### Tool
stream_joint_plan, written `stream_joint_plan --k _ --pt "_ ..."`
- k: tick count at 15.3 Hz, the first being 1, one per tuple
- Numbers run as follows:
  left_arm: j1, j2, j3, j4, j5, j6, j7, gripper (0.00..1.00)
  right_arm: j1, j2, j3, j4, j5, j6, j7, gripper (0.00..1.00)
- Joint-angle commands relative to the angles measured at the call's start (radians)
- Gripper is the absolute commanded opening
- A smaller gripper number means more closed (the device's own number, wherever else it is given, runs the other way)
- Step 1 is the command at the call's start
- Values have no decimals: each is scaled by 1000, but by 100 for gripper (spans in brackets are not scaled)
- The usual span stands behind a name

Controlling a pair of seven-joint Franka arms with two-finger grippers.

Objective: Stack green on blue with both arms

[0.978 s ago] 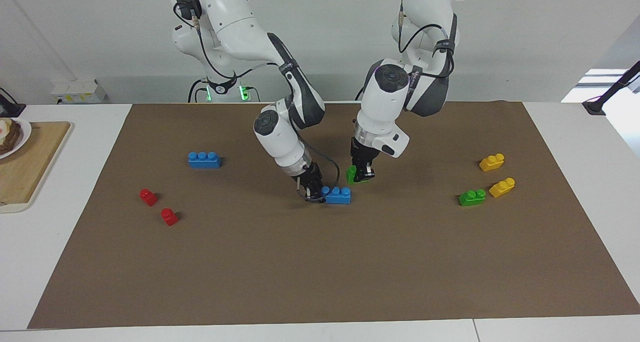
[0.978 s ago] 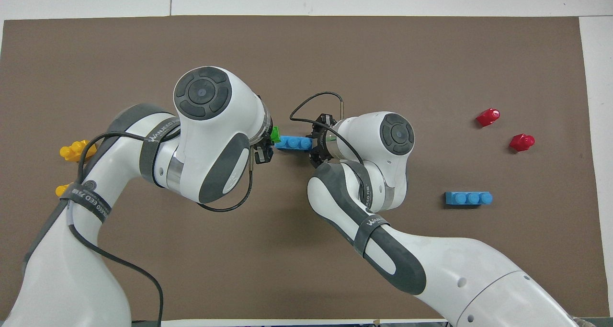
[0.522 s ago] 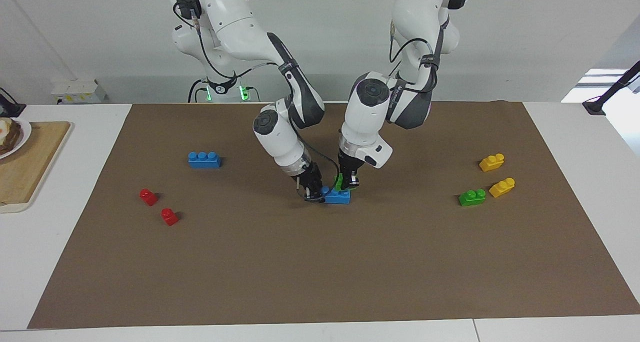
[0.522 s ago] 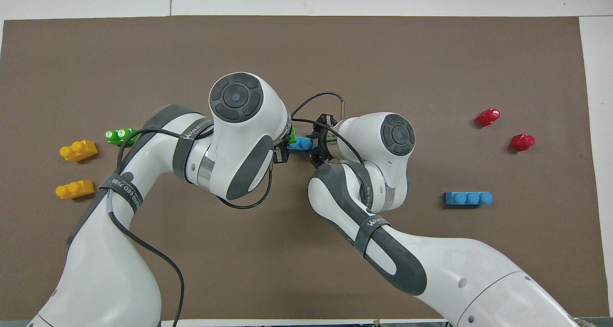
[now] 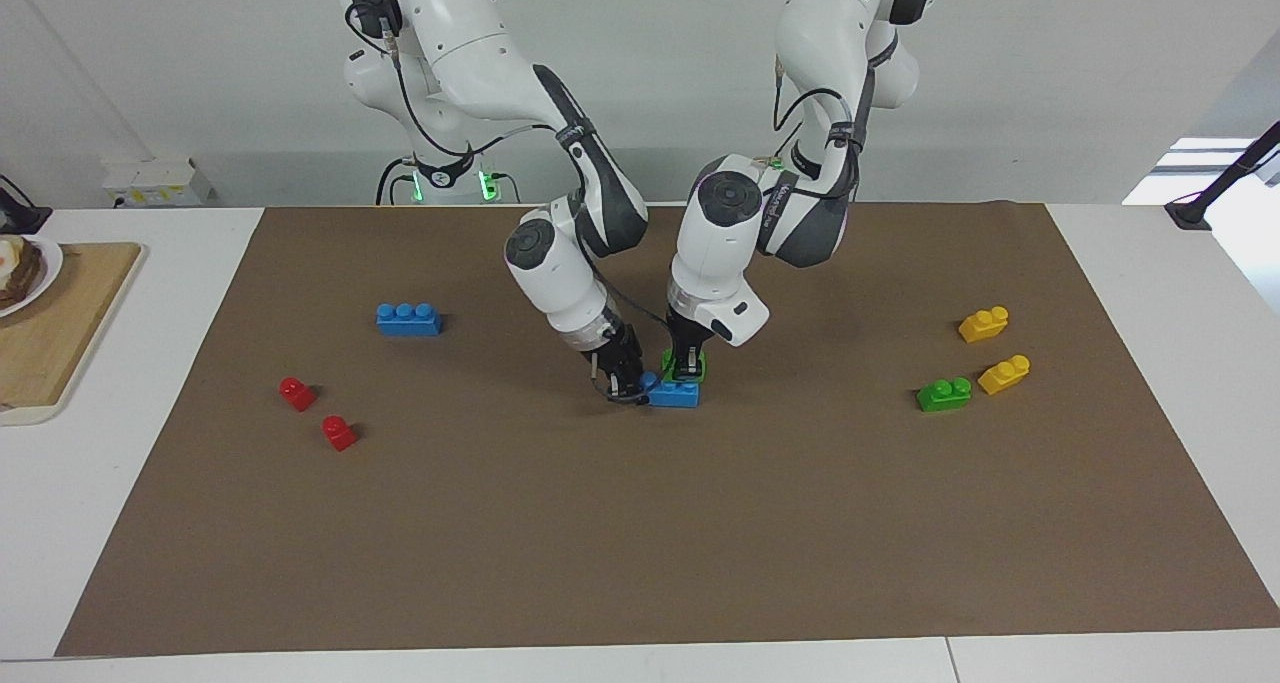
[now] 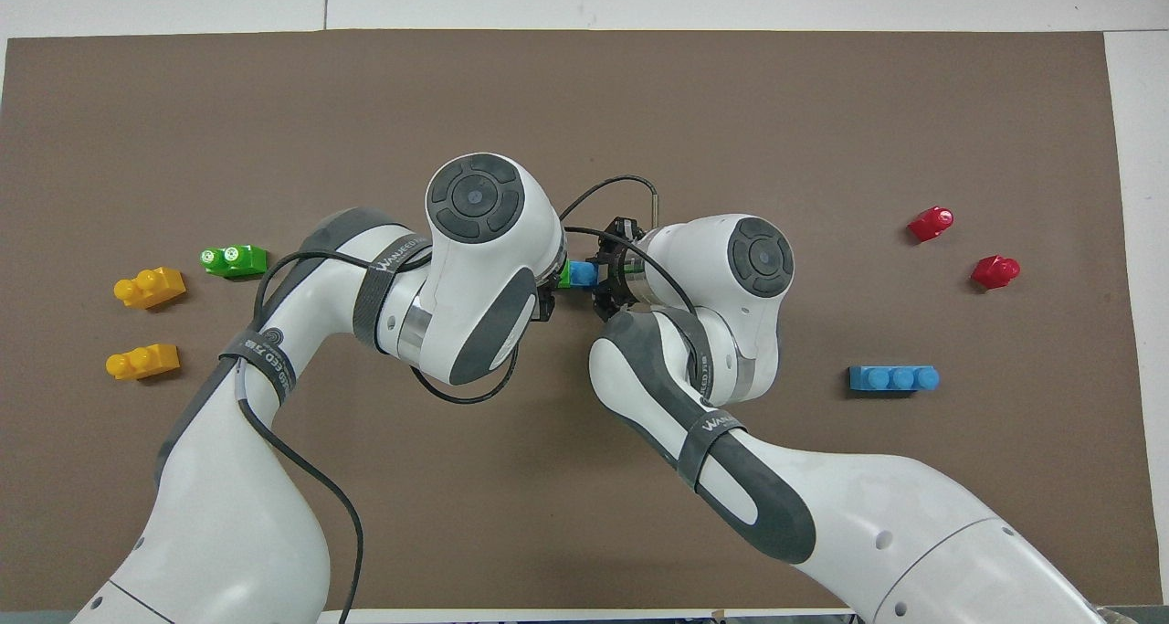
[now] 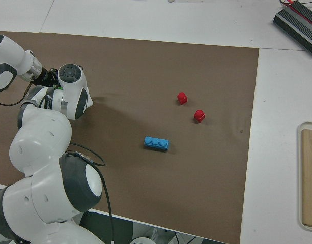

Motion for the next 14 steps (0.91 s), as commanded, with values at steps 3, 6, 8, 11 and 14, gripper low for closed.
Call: stream_joint_plan --k 3,6,8,11,14 --pt "-14 -8 13 -33 -15 37 14 0 -14 -5 -1 -46 -19 24 -32 0" --pt "-9 -5 15 -28 -18 54 14 0 -14 -5 -1 -46 -19 24 -32 0" --pt "-6 -5 13 -30 -23 64 6 0 -15 -5 -1 -46 -19 26 -32 0" --pt "-9 -2 15 -31 -23 83 -29 0 -17 -5 -1 -46 -19 24 -34 0" --pt "-14 5 15 -31 -23 85 -49 0 -17 -5 -1 -46 -18 24 -37 0"
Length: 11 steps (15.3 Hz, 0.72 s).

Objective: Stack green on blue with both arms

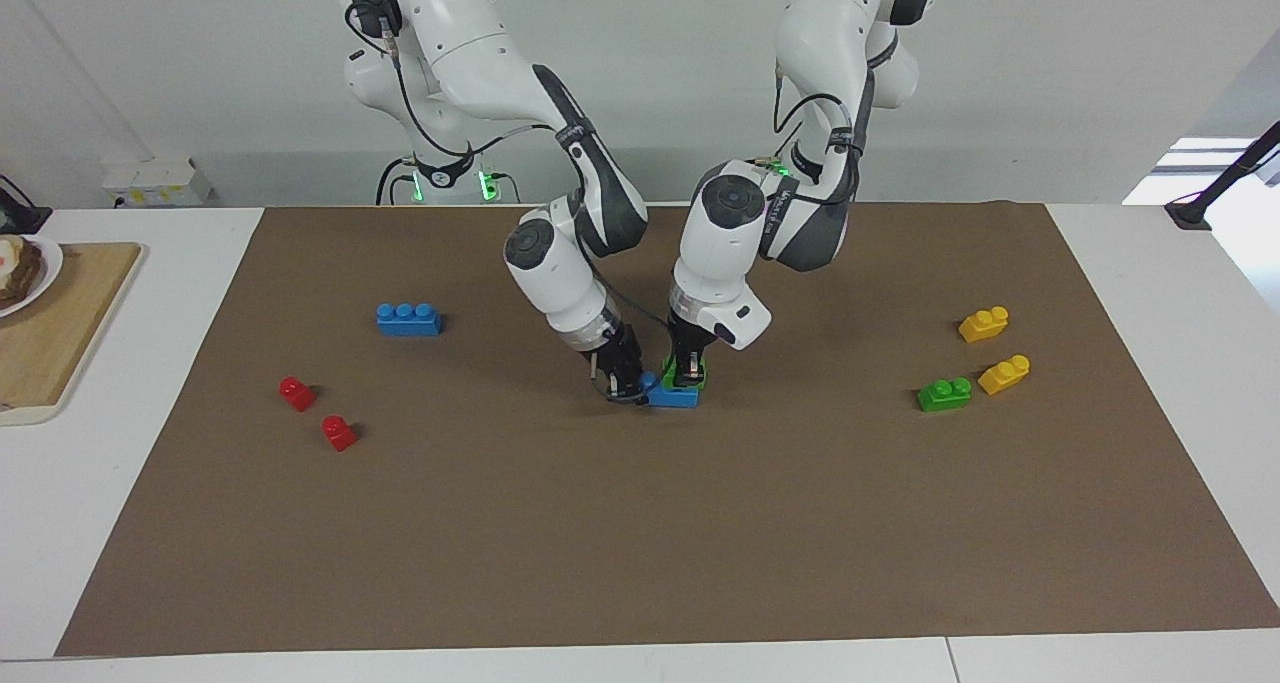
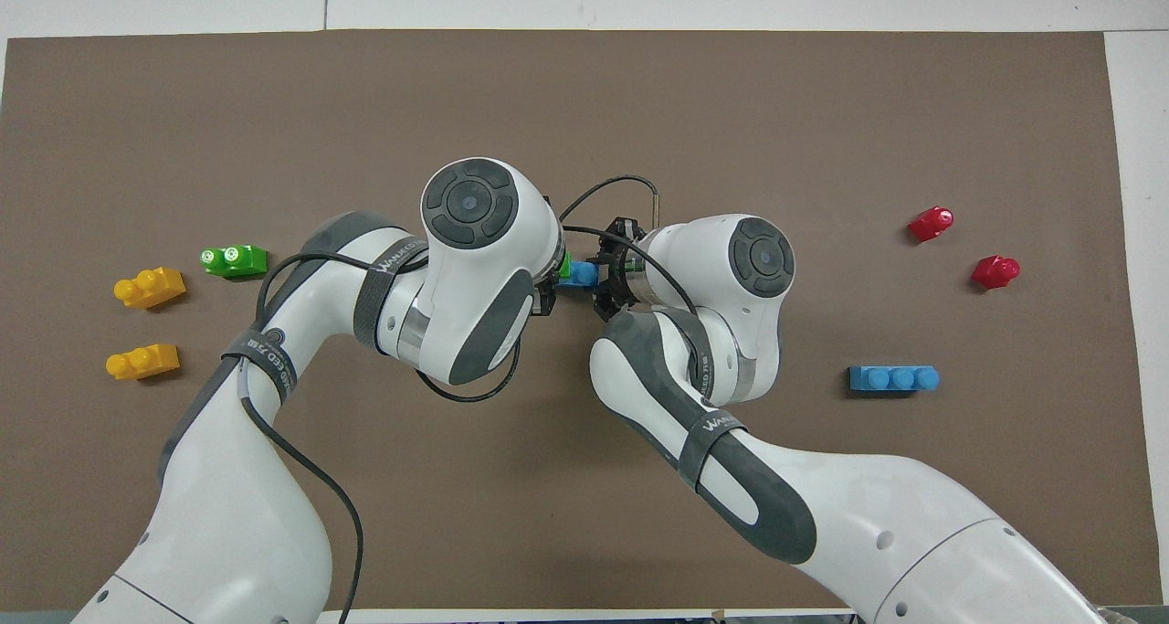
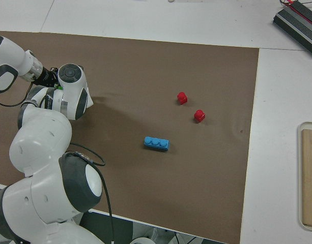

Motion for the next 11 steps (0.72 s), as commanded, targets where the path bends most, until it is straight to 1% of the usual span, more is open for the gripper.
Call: stream_joint_plan --k 1,6,8,11 --pt "-17 2 11 -19 -19 28 -35 0 -16 -4 -1 -45 -18 24 -38 0" --pt "-19 3 11 -41 -11 40 -48 0 -32 -6 1 -56 -12 26 -57 0" --pt "-19 23 11 -47 -8 69 -35 0 -32 -6 1 -57 -12 26 -57 0" --pt "-19 29 11 -47 -5 74 -6 0 -32 -6 1 -57 -10 26 -57 0"
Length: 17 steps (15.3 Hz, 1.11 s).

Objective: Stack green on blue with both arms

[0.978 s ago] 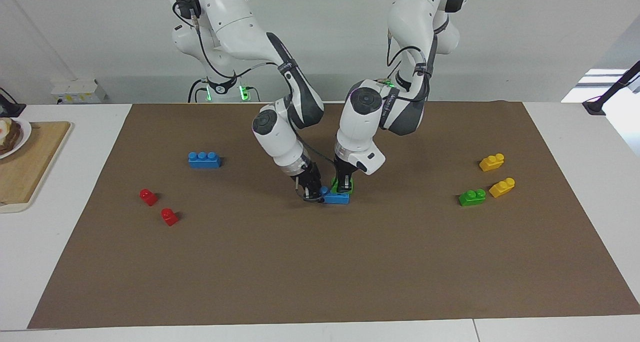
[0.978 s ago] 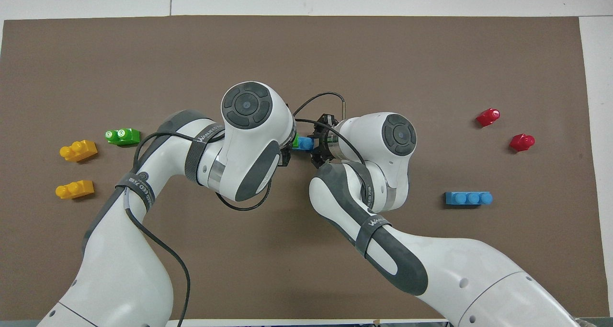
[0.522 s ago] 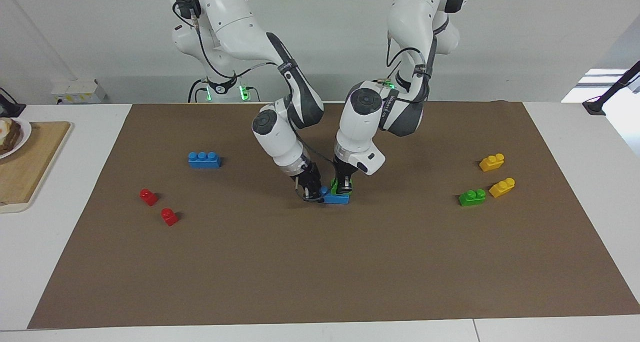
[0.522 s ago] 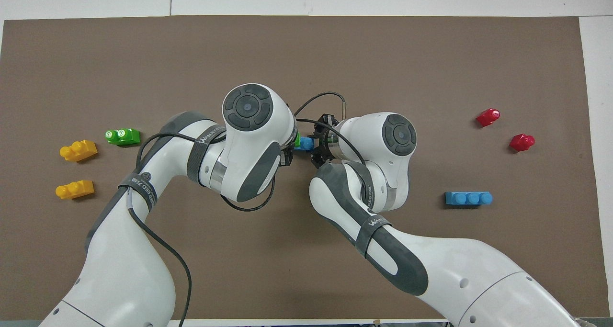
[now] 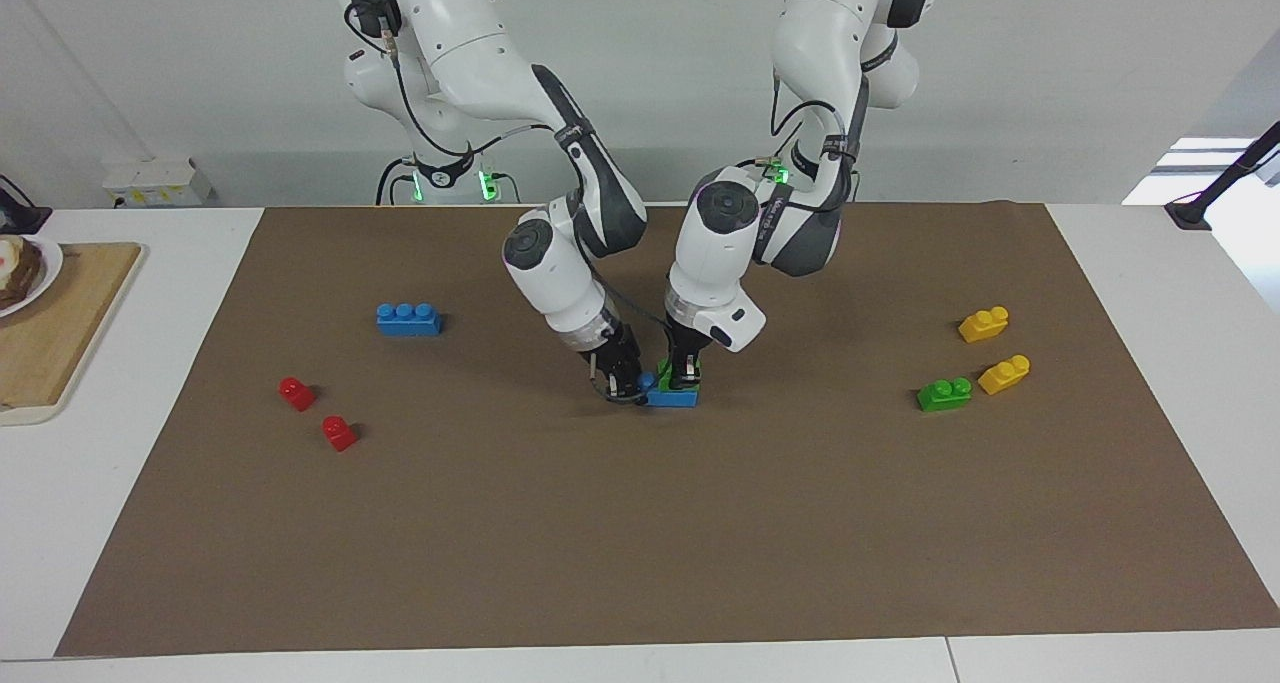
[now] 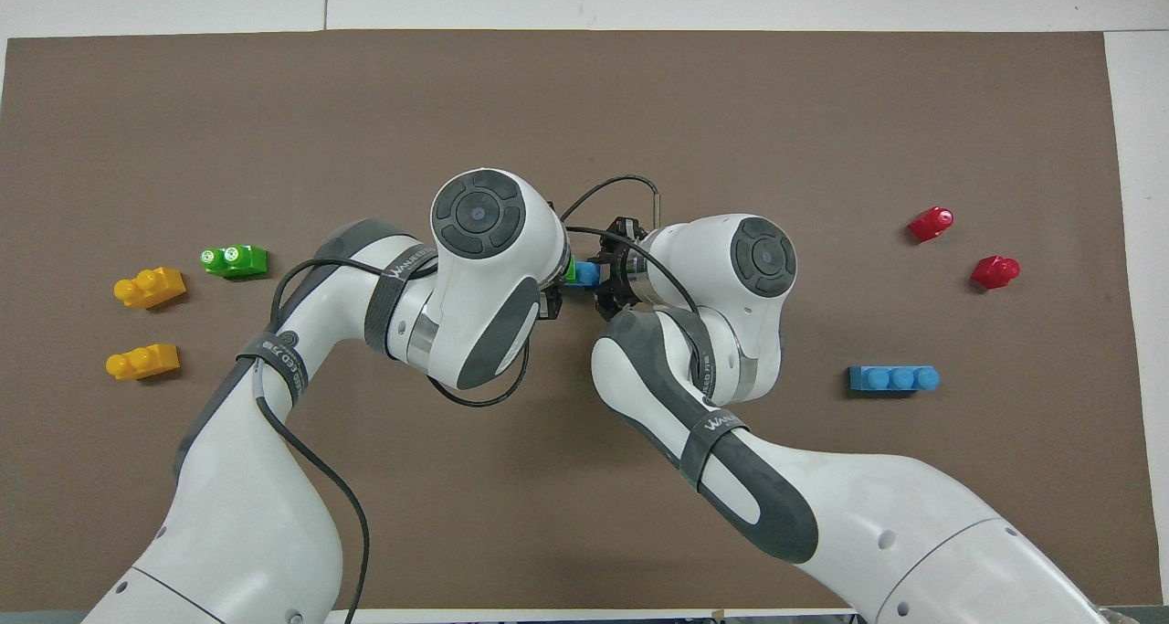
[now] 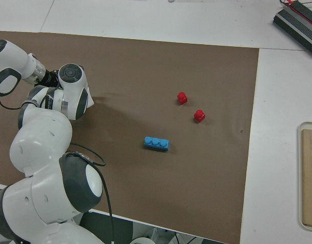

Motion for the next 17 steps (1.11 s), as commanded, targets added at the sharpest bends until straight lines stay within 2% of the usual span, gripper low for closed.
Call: stream_joint_plan --k 1,5,6,7,8,9,10,11,12,14,17 --pt "-13 20 16 -28 -4 38 36 0 -28 -4 1 -56 -11 26 -38 0" --pt "-14 21 16 -34 -4 41 103 0 -28 -4 1 -55 -6 26 -37 0" --pt "-14 19 16 -36 -4 37 131 13 -30 -4 1 -55 -6 26 -37 0" --pt "-14 19 16 -34 -4 31 139 72 -30 -4 1 -55 -5 24 -37 0" --pt "-14 19 16 -30 -4 19 141 100 -30 -4 1 -55 -5 24 -37 13" --pt "-14 19 16 -22 -4 8 141 100 -30 -4 1 -55 -5 24 -35 60" --pt "-13 17 16 -10 -4 -11 141 100 -30 -4 1 -53 -5 23 -32 81" --pt "-10 17 16 18 -4 -49 141 100 -31 -3 1 -50 -3 21 -31 93" --pt "-3 17 16 45 -4 -92 142 100 -35 -2 1 -45 5 17 -31 97" --pt "6 -5 25 56 -4 -130 142 100 -41 -1 1 -32 21 10 -31 98" --pt "82 -109 26 56 -4 -221 147 100 -70 1 1 14 25 -28 -31 98"
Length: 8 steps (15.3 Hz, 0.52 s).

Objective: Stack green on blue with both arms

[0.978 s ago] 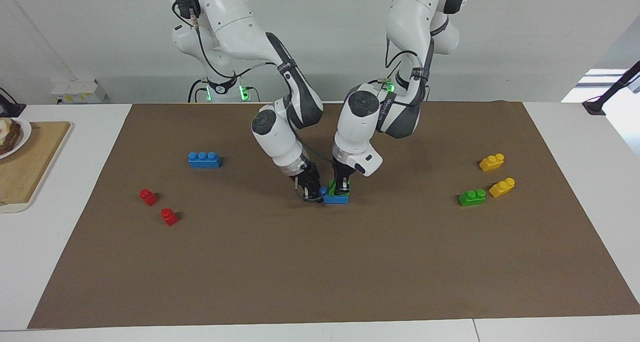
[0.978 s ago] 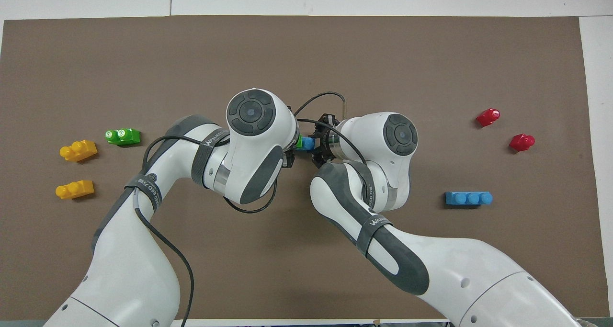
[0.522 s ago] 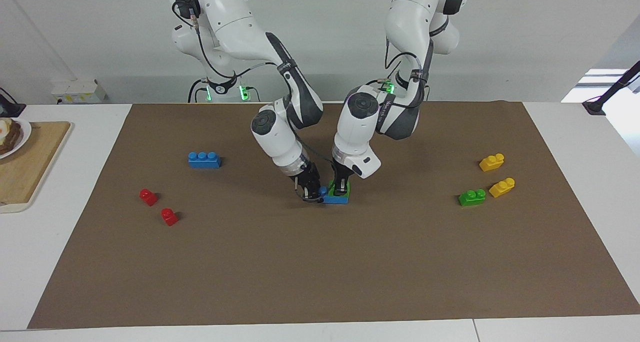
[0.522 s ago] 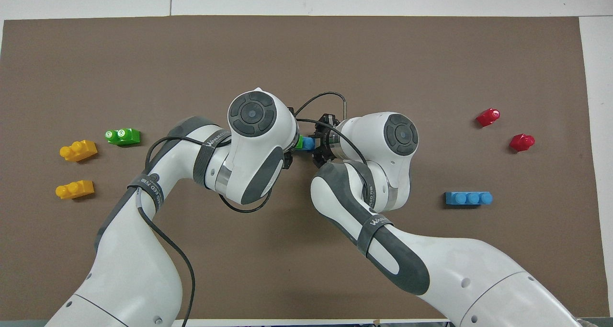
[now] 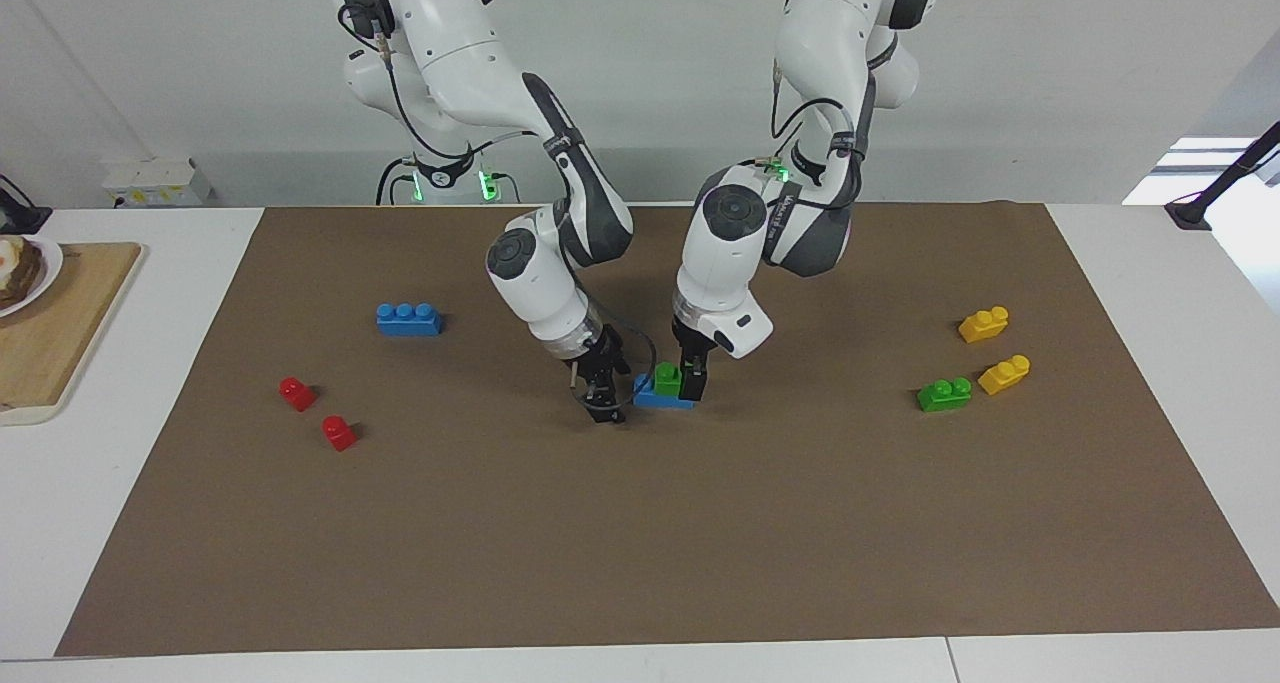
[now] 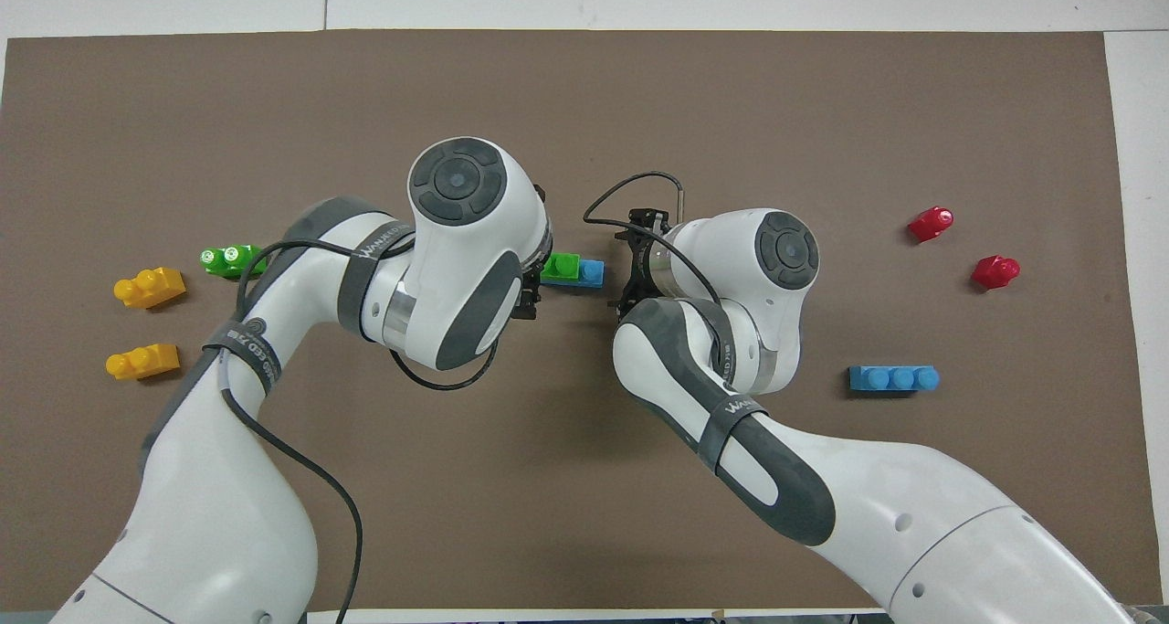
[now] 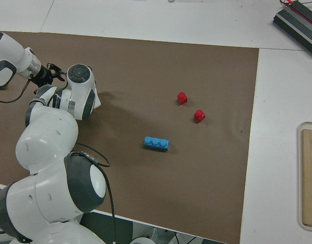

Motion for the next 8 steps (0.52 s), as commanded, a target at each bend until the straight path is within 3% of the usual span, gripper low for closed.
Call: stream_joint_plan --k 1,5,8 --pt "72 -119 0 -9 -4 -120 36 100 -41 -4 8 42 20 -45 -34 98" --pt "190 -243 0 -12 -4 -262 166 100 -86 -23 7 69 3 -66 -90 99" --pt "331 -329 0 -32 -4 -320 382 100 -123 -38 2 97 1 -72 -358 99"
